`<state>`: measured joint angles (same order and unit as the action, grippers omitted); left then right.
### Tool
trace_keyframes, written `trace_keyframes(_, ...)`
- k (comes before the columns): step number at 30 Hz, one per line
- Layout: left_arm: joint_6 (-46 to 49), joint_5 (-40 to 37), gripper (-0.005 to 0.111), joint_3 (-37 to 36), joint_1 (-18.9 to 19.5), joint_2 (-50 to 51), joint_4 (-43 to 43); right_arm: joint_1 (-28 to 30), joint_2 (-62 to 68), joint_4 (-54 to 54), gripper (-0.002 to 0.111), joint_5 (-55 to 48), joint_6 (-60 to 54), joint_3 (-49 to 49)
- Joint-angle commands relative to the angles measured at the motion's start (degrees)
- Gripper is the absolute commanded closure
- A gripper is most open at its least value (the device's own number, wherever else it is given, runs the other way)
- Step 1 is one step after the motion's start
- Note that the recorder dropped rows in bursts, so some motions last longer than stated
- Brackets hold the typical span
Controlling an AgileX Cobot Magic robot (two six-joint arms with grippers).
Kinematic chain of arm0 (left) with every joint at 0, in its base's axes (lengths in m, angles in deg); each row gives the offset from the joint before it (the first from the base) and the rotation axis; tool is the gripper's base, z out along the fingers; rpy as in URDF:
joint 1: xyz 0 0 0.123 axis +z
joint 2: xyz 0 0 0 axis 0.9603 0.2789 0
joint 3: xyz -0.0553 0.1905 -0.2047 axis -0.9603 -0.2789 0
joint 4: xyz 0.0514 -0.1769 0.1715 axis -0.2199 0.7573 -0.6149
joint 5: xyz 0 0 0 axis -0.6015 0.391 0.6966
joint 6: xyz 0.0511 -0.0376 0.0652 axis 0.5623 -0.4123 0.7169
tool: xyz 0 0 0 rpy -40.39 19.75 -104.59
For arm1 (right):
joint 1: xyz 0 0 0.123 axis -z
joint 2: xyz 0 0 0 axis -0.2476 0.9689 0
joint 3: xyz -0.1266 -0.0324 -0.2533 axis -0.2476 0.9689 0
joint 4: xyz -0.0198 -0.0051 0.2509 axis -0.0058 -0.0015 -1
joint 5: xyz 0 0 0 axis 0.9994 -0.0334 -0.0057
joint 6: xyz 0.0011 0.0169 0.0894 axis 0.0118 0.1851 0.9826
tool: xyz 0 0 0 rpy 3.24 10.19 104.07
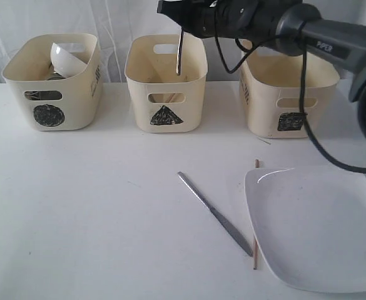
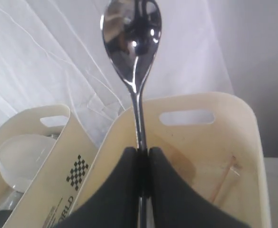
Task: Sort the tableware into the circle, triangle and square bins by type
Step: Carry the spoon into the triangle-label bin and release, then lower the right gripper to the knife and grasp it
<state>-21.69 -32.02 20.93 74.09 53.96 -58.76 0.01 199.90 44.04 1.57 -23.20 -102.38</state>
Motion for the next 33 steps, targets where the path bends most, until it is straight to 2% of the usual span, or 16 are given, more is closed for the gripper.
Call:
trace_keyframes(1, -0.08, 0.17, 0.107, -0.19, 0.23, -0.28, 0.09, 0.96, 6.64, -0.11, 0.108, 0.02, -0.13, -8.93)
trace_keyframes(2, -0.08, 0.17, 0.107, -0.19, 0.23, -0.28, 0.09, 0.96, 7.3, -0.11, 0.108, 0.51, -0.13, -9.39)
trace_keyframes(4, -0.08, 0.17, 0.107, -0.19, 0.23, -0.28, 0.09, 0.71, 9.01, -0.11, 0.097, 1.54, -0.13, -10.1)
trace_keyframes(5, -0.08, 0.17, 0.107, -0.19, 0.23, -0.28, 0.09, 0.7, 9.61, -0.11, 0.083, 1.54, -0.13, -10.21)
trace_keyframes(6, -0.08, 0.17, 0.107, -0.19, 0.23, -0.28, 0.09, 0.7, 9.71, -0.11, 0.078, 1.54, -0.13, -10.21)
trace_keyframes(7, -0.08, 0.17, 0.107, -0.19, 0.23, -0.28, 0.09, 0.7, 9.84, 0.13, 0.067, 0.43, -0.86, -10.21)
trace_keyframes(9, -0.08, 0.17, 0.107, -0.19, 0.23, -0.28, 0.09, 0.7, 8.61, 0.14, 0.068, -3.81, -4.4, -10.21)
trace_keyframes(13, -0.08, 0.17, 0.107, -0.19, 0.23, -0.28, 0.09, 0.7, 2.13, 2.53, 0.069, -18.63, -11.04, -7.5)
trace_keyframes(20, -0.08, 0.17, 0.107, -0.19, 0.23, -0.28, 0.09, 0.7, -12.54, 18.85, 0.069, -38.52, -12.23, 11.06)
trace_keyframes(22, -0.08, 0.17, 0.107, -0.19, 0.23, -0.28, 0.09, 0.5, -15.57, 19.42, 0.069, -42.33, -14.63, 17.42)
trace_keyframes(25, -0.08, 0.17, 0.107, -0.19, 0.23, -0.28, 0.09, -1.11, -17.29, 19.41, 0.069, -43.5, -16.41, 25.59)
trace_keyframes(28, -0.08, 0.17, 0.107, -0.19, 0.23, -0.28, 0.09, -3.43, -17.29, 19.3, 0.068, -36.63, -16.41, 34.0)
trace_keyframes(33, -0.08, 0.17, 0.107, -0.19, 0.23, -0.28, 0.09, -5.94, -15.52, 19.19, 0.052, -32.25, -16.3, 38.53)
